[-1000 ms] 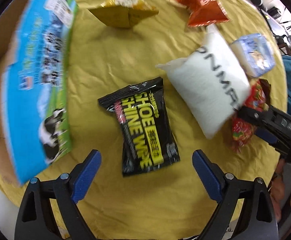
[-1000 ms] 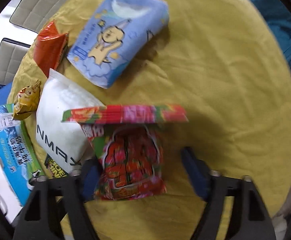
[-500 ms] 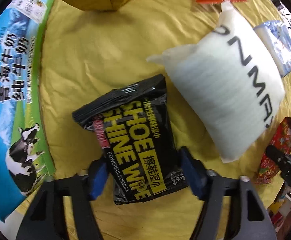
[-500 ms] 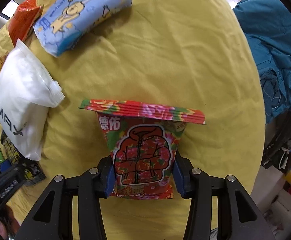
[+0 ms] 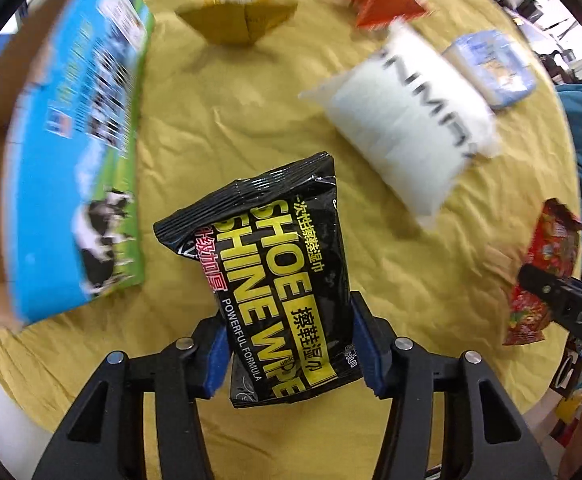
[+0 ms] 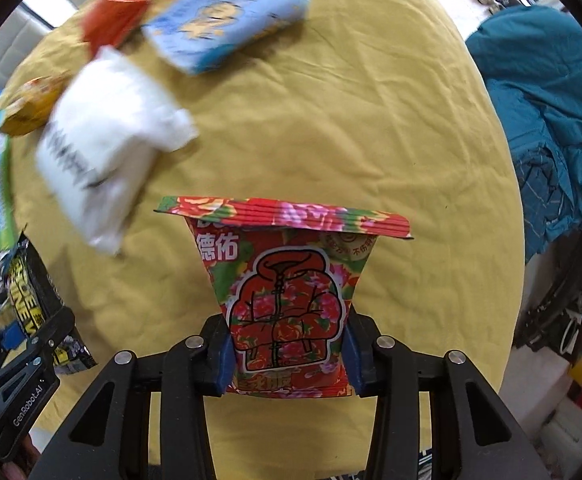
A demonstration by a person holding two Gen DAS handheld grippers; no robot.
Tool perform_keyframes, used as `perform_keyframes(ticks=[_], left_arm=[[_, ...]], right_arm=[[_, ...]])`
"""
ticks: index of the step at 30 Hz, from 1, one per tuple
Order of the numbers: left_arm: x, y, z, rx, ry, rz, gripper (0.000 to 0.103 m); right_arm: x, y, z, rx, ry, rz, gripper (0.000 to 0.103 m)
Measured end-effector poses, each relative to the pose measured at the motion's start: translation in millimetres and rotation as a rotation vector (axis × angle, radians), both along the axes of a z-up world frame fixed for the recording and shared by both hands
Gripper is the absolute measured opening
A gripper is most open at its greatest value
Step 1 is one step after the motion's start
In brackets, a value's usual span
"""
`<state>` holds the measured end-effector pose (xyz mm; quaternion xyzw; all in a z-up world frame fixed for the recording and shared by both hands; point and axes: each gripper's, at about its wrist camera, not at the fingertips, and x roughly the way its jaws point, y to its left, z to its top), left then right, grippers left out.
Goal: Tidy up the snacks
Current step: 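Carry both packs into the box and open both tools to release them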
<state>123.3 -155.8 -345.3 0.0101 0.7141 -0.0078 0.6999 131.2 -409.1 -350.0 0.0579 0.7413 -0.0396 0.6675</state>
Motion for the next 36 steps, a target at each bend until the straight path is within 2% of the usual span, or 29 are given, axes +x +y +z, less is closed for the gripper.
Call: perform_keyframes(ticks=[8,11,12,14,16,18,19,20,21,22,27,31,36], left_arm=[[-44.9,7.6,98.5,-0.018,-0.200,-0.031,0.050],[-26.4,31.4,143.0,-0.032,-0.265,-0.024,0.050],[-27.4,36.7,156.6,-0.038,-0.286,-0.022,0.050],[-12.3,48.4,176.5,-0.049,-0.319,-0.017,0.050],[-9.1,67.8,200.9,-0.051,-0.357,-0.016,0.050],[-1.3,80.9,209.5,-0.050,-0.382,-0.013,0.050],[0.7,93.4,218.3,-0.049,-0.397,-0.008,0.050],[5.6,113.9,226.4,-0.051,-0.405,-0.004,0.050],[10.2,123.9,228.6,-0.052,-0.412,-0.001,0.050],[13.5,134.3,231.3,-0.056,-0.419,0.006,0.050],[36.6,190.1,228.5,-0.065,-0.418,0.030,0.050],[60.1,241.8,214.9,-0.086,-0.378,0.057,0.050],[99.9,294.7,168.8,-0.132,-0.271,0.080,0.050]], right_arm=[[-15.3,42.3,53.5,0.076,-0.125,0.110,0.044],[-15.4,67.6,76.8,0.115,-0.179,0.153,0.044],[-6.0,73.3,99.7,0.124,-0.187,0.161,0.044],[0.6,92.5,126.6,0.148,-0.224,0.188,0.044],[7.7,115.2,147.9,0.165,-0.258,0.215,0.044],[22.3,135.8,162.7,0.189,-0.280,0.231,0.044],[34.2,161.5,194.9,0.194,-0.284,0.239,0.044],[38.4,173.8,205.7,0.197,-0.291,0.248,0.044],[45.9,189.8,209.5,0.205,-0.302,0.258,0.044],[44.6,206.6,225.7,0.210,-0.303,0.263,0.044],[78.8,279.4,223.4,0.223,-0.300,0.309,0.044],[109.0,332.7,198.6,0.239,-0.276,0.314,0.044],[144.8,379.9,154.0,0.224,-0.222,0.320,0.044]])
